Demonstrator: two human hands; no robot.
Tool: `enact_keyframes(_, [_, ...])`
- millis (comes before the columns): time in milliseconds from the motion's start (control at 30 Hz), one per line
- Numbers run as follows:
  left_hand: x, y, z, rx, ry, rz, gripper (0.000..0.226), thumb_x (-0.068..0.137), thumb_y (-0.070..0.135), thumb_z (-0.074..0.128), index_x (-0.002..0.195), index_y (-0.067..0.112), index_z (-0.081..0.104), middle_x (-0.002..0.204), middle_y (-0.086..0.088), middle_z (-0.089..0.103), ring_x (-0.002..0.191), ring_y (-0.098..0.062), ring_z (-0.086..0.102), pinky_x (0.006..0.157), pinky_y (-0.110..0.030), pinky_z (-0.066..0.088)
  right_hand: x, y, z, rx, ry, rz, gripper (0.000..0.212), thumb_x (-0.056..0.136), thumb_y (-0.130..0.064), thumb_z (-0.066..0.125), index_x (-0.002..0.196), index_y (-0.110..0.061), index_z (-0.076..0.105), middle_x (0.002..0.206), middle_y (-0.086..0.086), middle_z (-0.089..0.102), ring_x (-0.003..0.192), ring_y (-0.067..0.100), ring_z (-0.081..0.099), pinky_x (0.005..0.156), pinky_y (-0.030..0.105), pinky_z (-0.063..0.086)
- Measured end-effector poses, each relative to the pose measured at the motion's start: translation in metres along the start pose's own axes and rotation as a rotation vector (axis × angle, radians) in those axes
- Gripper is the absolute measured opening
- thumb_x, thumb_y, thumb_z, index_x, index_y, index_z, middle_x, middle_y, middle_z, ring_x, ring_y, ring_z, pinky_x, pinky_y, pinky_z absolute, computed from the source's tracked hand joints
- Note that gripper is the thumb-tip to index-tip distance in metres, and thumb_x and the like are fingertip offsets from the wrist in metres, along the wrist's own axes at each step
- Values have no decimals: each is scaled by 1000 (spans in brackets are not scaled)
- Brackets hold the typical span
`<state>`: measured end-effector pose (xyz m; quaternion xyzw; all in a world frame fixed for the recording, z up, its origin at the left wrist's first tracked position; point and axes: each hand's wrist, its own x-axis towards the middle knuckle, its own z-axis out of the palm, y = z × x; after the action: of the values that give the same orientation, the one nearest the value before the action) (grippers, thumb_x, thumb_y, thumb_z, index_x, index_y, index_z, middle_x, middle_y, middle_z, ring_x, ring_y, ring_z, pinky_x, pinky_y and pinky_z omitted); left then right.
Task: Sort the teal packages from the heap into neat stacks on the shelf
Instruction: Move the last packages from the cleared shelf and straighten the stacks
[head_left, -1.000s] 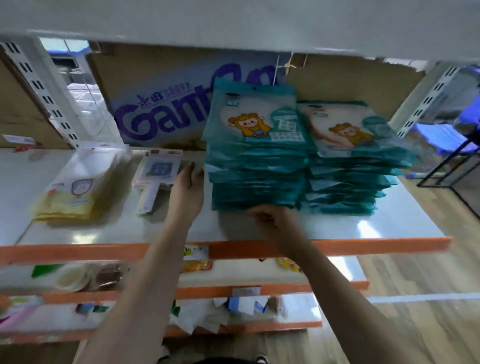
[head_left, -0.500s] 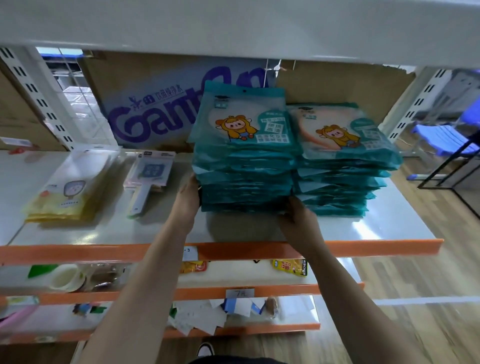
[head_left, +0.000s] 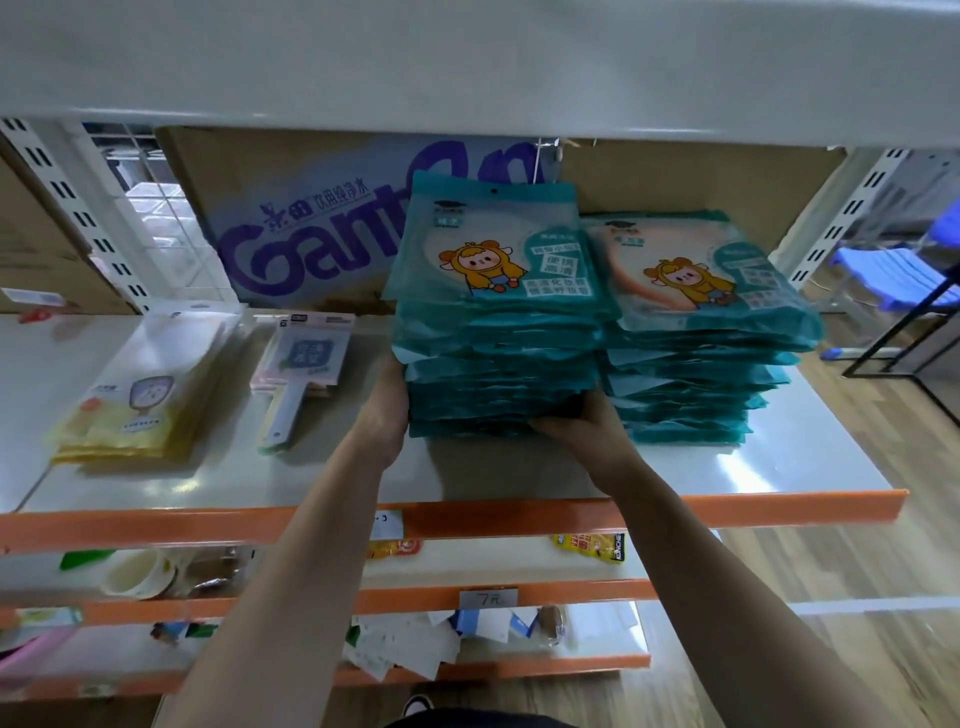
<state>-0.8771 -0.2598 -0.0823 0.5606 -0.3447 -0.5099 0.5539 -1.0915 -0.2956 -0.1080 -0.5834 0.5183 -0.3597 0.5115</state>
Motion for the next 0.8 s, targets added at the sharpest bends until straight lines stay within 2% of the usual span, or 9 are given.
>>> enact_keyframes(233, [-5, 3, -25, -33, 56, -23, 43, 105, 39, 23, 106, 24, 64, 104, 0, 70, 95, -18, 68, 80, -37, 54, -3, -3, 27, 30, -62, -45, 53, 68, -9, 79, 106, -37, 56, 110, -5, 66, 108, 14, 61, 95, 38, 51])
enact_keyframes(333, [-5, 6, -38, -48, 66, -26, 42, 104, 42, 27, 105, 23, 64, 100, 1, 71, 92, -17, 68, 75, -35, 54, -7, -4, 40, 39, -125, -54, 44, 77, -2, 76, 103, -31, 54, 105, -8, 63, 100, 5, 59, 92, 29, 51])
enact_keyframes(400, [-5, 8, -42, -49, 58, -50, 41, 103, 43, 29, 105, 23, 65, 100, 0, 72, 91, -18, 69, 75, -36, 54, -9, -6, 43, 40, -122, -37, 41, 82, 5, 68, 100, -28, 52, 100, -9, 60, 94, 4, 58, 95, 33, 50])
enact_keyframes(467, [-5, 7, -46, -27, 25, -67, 41, 103, 44, 30, 106, 23, 66, 104, -2, 72, 96, -21, 69, 80, -38, 54, -10, -6, 43, 59, -102, -51, 45, 83, 15, 56, 107, -24, 54, 101, -9, 58, 101, 10, 58, 95, 34, 49])
enact_keyframes(533, [-6, 7, -49, -9, 3, -45, 40, 104, 40, 30, 109, 22, 65, 105, -1, 74, 101, -22, 68, 86, -40, 53, -10, -6, 40, 83, -36, -76, 59, 83, 20, 44, 128, -17, 50, 107, -12, 58, 111, 14, 56, 88, 20, 48])
enact_keyframes(600, [-6, 10, -53, -24, 22, 18, 40, 105, 35, 29, 117, 17, 63, 111, -3, 72, 110, -25, 65, 94, -44, 50, -12, -10, 35, 131, 42, -112, 66, 83, 16, 38, 136, -22, 45, 112, -13, 59, 113, 13, 54, 84, 14, 46])
enact_keyframes(700, [-10, 34, -53, -120, 57, 143, 40, 105, 35, 33, 130, 14, 56, 122, -8, 67, 116, -26, 62, 99, -44, 48, -16, -25, 28, 213, 40, -279, 74, 77, 5, 36, 145, -24, 35, 140, 0, 50, 131, 17, 45, 107, 36, 41])
enact_keyframes(733, [-14, 46, -51, -157, 65, 179, 40, 104, 38, 36, 132, 16, 54, 123, -5, 67, 115, -21, 63, 96, -40, 50, -18, -32, 26, 232, 27, -332, 77, 78, 3, 37, 150, -23, 27, 147, 5, 42, 135, 20, 40, 112, 43, 36])
enact_keyframes(800, [-19, 70, -45, -143, 102, 255, 37, 102, 42, 41, 130, 22, 53, 118, 1, 69, 108, -13, 66, 83, -27, 55, -19, -48, 25, 270, 25, -422, 75, 85, -2, 44, 153, -19, 18, 153, 7, 34, 139, 20, 36, 115, 44, 32])
